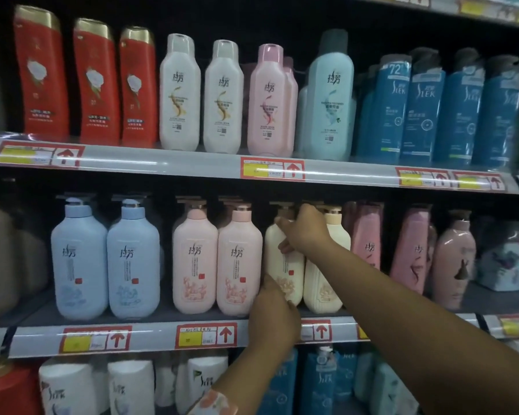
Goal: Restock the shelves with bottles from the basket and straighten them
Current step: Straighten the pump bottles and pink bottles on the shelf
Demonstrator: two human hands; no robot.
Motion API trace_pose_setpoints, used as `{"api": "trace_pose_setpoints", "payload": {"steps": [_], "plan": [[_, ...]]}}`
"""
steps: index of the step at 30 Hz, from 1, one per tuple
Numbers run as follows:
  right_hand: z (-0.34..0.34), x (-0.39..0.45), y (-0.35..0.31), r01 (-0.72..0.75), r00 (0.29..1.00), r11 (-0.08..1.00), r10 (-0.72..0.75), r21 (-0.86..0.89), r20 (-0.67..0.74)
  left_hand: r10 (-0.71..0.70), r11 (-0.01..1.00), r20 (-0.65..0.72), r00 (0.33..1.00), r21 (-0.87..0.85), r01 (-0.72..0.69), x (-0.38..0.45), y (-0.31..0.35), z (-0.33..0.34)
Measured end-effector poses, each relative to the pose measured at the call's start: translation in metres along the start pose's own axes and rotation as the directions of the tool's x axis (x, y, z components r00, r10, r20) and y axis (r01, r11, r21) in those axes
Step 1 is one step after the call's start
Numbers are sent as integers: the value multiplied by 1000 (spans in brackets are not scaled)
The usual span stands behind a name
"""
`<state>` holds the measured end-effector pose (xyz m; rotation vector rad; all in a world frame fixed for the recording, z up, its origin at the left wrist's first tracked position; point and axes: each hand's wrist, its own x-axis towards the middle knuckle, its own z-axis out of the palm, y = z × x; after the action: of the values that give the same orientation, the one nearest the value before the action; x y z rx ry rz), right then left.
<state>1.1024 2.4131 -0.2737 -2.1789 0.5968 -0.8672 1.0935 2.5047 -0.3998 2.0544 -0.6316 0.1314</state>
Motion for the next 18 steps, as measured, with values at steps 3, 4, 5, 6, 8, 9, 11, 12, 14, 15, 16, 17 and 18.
{"api": "trace_pose_setpoints", "payload": {"steps": [3,4,5,6,8,9,11,12,14,15,16,17,18], "plan": [[0,-2,-4,5,1000,1000,-4,-12,5,-15,998,33,999,-60,17,-2,8,-9],[1,-3,-4,9,1000,1000,-9,-15,0,-22,995,47,999,-94,26,-3,10,-11],[1,-2,-5,14,1000,1000,-15,-22,-10,-30,991,63,998,-126,38,-3,13,-14],[1,-2,-5,17,1000,999,-18,-28,-19,-38,987,81,996,-152,50,-3,14,-17],[-1,-1,-5,26,999,999,-27,-38,-34,-44,979,112,993,-194,66,-4,14,-20],[-2,-1,-4,29,999,999,-31,-42,-44,-44,976,122,992,-208,69,-4,13,-20],[-5,-1,-3,28,998,999,-29,-25,-56,-41,970,142,989,-231,73,-6,10,-21],[-7,-2,-2,25,998,1000,-26,-6,-50,-41,967,152,988,-241,77,-6,8,-22],[-9,-5,-2,17,999,999,-16,43,-29,-51,958,176,983,-269,98,-8,5,-22],[-10,-6,-2,12,1000,998,-11,56,-19,-60,952,187,980,-285,112,-8,4,-22],[-10,-7,-2,8,1000,998,-8,63,-12,-70,946,196,978,-297,127,-9,3,-23],[-11,-8,-3,7,1000,998,-7,67,-6,-78,941,198,977,-309,138,-10,2,-24],[-11,-8,-4,7,1000,998,-7,70,-3,-84,937,196,977,-319,144,-11,2,-25]]}}
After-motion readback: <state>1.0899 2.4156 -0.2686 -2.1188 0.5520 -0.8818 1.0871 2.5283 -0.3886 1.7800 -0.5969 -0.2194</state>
